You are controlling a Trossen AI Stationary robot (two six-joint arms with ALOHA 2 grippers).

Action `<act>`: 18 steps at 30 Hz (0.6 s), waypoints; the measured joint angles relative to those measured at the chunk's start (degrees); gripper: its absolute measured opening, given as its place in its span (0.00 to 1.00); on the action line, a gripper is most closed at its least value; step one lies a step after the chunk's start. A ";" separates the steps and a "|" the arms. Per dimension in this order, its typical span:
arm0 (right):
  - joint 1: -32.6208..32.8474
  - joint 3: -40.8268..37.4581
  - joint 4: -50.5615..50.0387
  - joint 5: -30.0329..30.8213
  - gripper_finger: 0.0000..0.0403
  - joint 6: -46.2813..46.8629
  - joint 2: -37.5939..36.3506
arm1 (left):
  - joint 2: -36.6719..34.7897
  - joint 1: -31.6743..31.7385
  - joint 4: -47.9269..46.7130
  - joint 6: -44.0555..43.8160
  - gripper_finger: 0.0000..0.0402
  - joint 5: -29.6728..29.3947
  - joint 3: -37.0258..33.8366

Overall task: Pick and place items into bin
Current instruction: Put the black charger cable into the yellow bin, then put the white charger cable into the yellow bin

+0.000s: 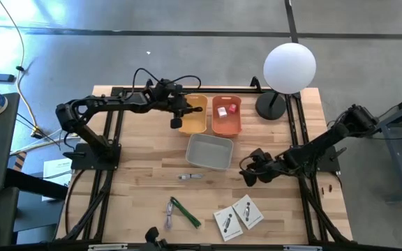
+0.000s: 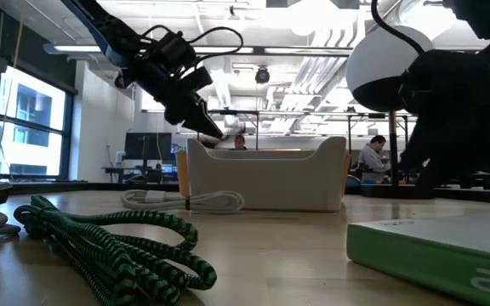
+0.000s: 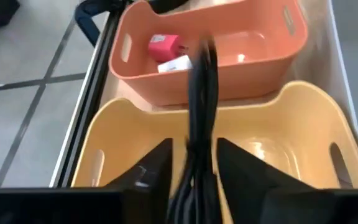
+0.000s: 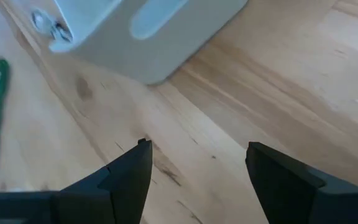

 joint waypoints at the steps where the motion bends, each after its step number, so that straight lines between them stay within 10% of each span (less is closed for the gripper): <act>1: 0.00 0.00 -0.45 -0.76 0.61 -0.68 0.00 | 0.00 0.00 -0.17 -0.83 0.32 -0.03 0.24; 9: 0.22 0.02 -7.66 -7.72 0.61 -4.98 -0.02 | -0.08 -1.85 -7.83 -2.51 0.49 -0.33 7.49; 18: 3.07 0.02 -13.73 -4.90 0.61 -6.47 -0.17 | -0.28 -13.74 -40.42 9.16 0.40 -1.35 25.88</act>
